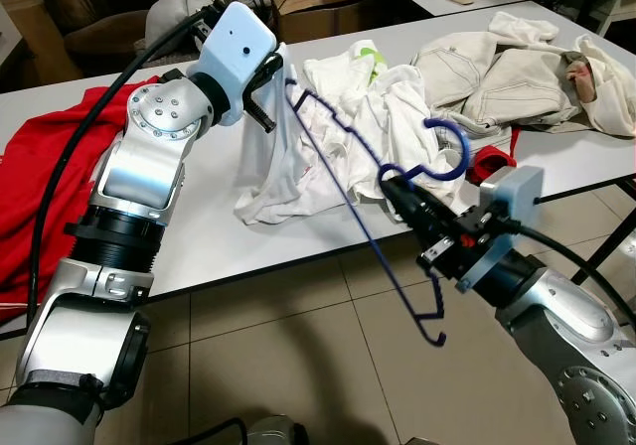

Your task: Hang hanger

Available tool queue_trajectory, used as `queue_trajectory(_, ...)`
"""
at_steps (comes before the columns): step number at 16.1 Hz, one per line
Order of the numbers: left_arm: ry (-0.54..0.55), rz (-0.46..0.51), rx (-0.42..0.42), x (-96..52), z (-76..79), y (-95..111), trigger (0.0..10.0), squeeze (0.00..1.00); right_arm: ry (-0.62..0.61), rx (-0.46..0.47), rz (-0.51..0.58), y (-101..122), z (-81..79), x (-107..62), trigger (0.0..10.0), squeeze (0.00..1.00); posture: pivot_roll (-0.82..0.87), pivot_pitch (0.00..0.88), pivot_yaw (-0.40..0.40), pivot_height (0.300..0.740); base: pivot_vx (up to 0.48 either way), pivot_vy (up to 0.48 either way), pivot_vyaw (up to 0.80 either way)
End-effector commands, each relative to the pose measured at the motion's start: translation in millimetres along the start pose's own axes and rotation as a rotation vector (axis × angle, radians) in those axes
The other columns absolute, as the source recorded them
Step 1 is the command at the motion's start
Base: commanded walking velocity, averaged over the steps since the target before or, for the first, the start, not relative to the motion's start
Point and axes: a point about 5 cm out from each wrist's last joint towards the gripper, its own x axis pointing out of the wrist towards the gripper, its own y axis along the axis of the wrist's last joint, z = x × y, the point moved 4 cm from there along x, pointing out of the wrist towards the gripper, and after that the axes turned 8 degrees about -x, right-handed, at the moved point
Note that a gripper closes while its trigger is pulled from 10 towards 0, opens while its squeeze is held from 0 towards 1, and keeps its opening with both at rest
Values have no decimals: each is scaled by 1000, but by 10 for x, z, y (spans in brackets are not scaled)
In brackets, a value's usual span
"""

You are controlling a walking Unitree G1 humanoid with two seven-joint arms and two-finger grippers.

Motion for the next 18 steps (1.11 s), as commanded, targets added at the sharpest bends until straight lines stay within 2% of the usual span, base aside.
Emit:
queue_trajectory(1, 14, -10, 10, -15, -16, -13, 0, 0, 32, 4, -3, 9, -60, 1, 10000, 0, -66, 0, 93, 740, 0, 0, 0)
queue_trajectory(4, 7, -18, 0, -32, 47, -24, 0, 0, 41, 11, -33, -47, -83, -7, 10000, 0, -70, 0, 88, 740, 0, 0, 0)
queue_trajectory(10, 17, -37, 0, -52, 58, -67, 0, 0, 74, 16, -38, -41, -119, 3, 10000, 0, -65, 0, 78, 740, 0, 0, 0)
queue_trajectory(13, 70, -64, 5, -51, -25, -135, 0, 0, 66, 12, -55, -62, -104, -34, 10000, 0, -70, 0, 76, 740, 0, 0, 0)
queue_trajectory(18, 76, -80, 23, -51, -34, -169, 0, 0, 76, 15, -58, -59, -111, -43, 10000, 0, -69, 0, 78, 740, 0, 0, 0)
